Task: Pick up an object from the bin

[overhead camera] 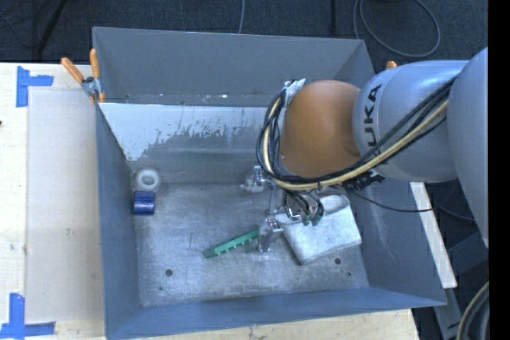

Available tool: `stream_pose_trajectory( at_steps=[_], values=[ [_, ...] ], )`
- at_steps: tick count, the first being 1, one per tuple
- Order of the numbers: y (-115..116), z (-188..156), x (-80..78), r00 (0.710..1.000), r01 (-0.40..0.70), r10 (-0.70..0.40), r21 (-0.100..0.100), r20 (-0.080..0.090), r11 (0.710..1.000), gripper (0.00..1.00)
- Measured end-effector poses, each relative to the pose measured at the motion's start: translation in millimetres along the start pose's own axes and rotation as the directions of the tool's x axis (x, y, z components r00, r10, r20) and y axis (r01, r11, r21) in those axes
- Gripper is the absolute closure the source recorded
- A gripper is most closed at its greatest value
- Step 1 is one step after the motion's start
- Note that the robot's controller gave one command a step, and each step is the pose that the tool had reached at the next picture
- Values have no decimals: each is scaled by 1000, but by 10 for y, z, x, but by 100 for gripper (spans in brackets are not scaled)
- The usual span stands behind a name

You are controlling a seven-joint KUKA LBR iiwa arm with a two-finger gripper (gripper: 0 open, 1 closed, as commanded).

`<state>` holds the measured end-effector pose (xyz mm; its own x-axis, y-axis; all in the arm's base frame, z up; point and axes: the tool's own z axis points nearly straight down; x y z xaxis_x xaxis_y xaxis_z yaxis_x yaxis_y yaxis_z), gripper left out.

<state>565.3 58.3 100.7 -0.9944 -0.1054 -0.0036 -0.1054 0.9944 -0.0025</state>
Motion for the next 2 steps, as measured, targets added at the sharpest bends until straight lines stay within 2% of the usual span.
stream_pose_trajectory(
  at_steps=[1, 2],
  values=[
    [153, 16, 94, 986, -168, 168, -2, -8, 986, 0],
    [285, 278, 82, 951, -310, 310, -2, -2, 951, 0]
  ],
)
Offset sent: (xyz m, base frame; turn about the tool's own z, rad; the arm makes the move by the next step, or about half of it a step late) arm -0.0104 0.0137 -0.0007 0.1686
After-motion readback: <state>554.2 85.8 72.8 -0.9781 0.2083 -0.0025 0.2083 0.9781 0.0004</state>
